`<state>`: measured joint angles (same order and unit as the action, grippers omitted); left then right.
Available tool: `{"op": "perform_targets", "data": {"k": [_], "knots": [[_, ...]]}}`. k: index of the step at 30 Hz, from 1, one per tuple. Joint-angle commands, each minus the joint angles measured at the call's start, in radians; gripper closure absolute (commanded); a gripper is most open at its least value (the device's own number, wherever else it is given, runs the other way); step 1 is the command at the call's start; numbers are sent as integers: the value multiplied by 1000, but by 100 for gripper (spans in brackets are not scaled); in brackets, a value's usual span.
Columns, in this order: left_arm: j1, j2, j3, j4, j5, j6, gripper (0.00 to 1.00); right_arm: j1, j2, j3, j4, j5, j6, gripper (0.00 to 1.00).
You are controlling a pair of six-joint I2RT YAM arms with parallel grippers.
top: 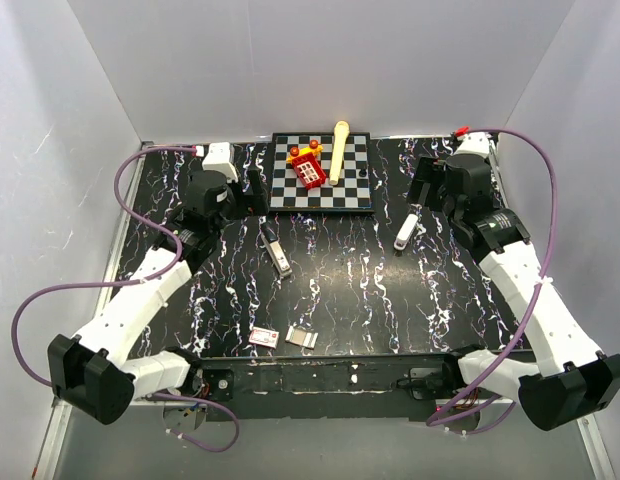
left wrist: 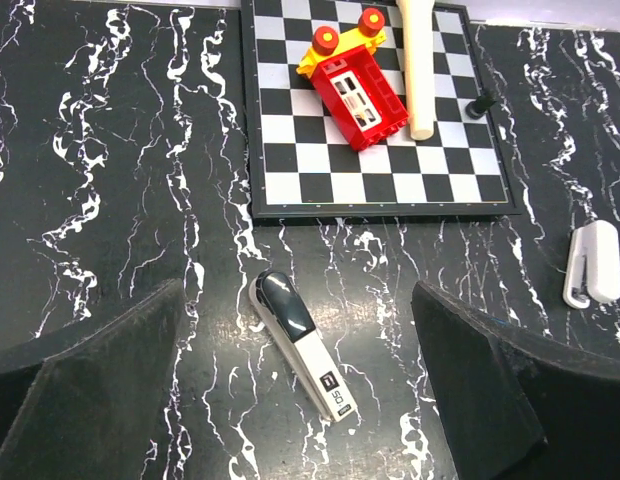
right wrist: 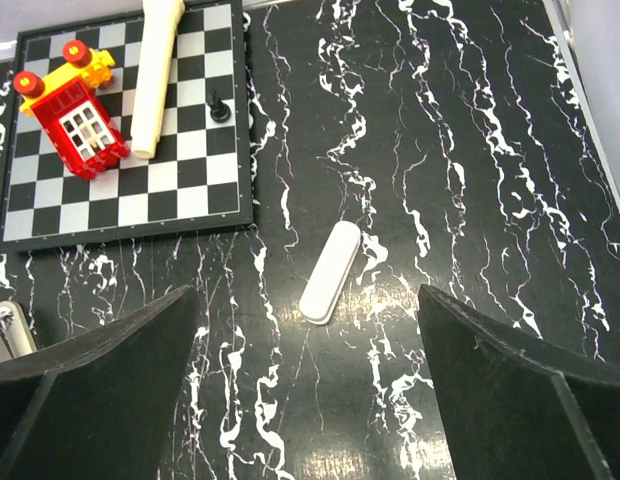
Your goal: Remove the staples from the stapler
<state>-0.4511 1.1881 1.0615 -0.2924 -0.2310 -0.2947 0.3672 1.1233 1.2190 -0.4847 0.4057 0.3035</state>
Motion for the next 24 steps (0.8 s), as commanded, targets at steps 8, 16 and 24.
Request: {"op": "perform_targets", "data": {"k": [8, 16, 24], "knots": [[-18, -42, 2, -67, -14, -52, 2, 4, -28, -27, 8, -126, -49, 3], [-18, -13, 63, -160, -5, -60, 2, 70, 76, 43, -106, -326, -78, 8], [-18, -21, 69, -172, -1, -78, 2, 246, 200, 82, -84, -317, -67, 9]]}}
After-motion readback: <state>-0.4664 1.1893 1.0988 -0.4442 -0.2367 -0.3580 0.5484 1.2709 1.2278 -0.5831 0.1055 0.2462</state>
